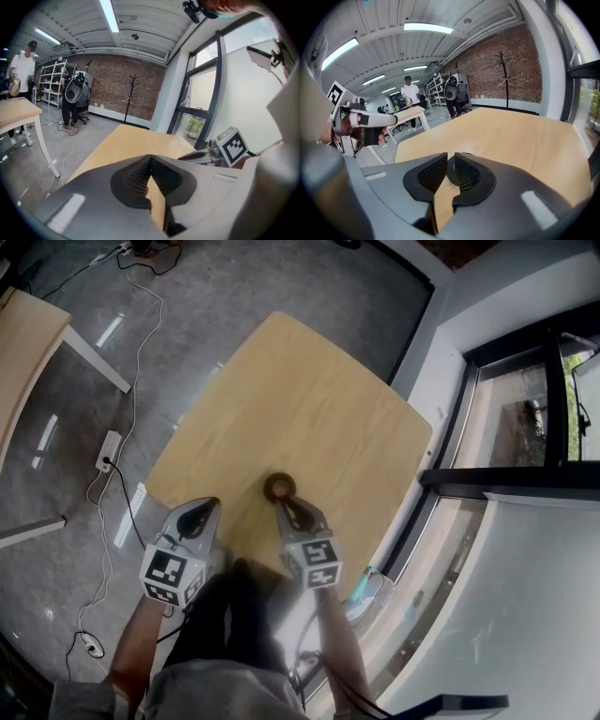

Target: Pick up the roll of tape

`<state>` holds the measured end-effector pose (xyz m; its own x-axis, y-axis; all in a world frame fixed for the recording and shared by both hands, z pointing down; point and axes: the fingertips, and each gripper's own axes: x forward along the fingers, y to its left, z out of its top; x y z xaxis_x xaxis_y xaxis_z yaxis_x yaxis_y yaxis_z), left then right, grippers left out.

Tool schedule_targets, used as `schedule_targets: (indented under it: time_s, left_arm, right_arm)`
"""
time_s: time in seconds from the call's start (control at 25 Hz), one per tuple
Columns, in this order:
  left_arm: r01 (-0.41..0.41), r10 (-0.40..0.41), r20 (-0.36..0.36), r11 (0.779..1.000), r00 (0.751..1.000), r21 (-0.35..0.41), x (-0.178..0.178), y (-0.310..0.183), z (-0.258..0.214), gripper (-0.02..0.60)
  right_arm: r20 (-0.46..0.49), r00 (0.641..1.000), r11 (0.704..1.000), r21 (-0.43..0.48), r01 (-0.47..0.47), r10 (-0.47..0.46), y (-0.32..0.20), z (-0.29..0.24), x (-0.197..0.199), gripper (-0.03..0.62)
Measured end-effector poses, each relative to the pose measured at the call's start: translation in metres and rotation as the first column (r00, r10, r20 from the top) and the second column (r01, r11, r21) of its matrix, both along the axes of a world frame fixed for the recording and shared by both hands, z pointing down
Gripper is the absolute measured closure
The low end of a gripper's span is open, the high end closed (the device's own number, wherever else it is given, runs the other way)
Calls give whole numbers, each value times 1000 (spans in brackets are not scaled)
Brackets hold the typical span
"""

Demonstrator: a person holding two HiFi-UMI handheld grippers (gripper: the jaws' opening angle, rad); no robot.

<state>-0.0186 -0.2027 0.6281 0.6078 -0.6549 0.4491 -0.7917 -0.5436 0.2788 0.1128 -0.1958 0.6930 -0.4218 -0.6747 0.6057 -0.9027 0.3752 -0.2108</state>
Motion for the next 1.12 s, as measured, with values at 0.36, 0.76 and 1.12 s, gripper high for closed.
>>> schedule_targets:
  time_s: [0.36,0.76,1.12]
  left_arm:
    - [9,-9,10,1000,1000,1,-8,5,-3,581]
    - [28,-28,-1,1000,1000,-8,-16,7,-4,581]
    - [49,-49,-7,999,999,-16,-22,5,-4,581]
  right_arm:
    - [-69,994,993,-87,77,-83,-4,34,-16,442]
    - [-108,988,983,-156,97,-115,-7,50,-24,407]
    - [-143,980,976,-188,112,-140,-11,55,-25,414]
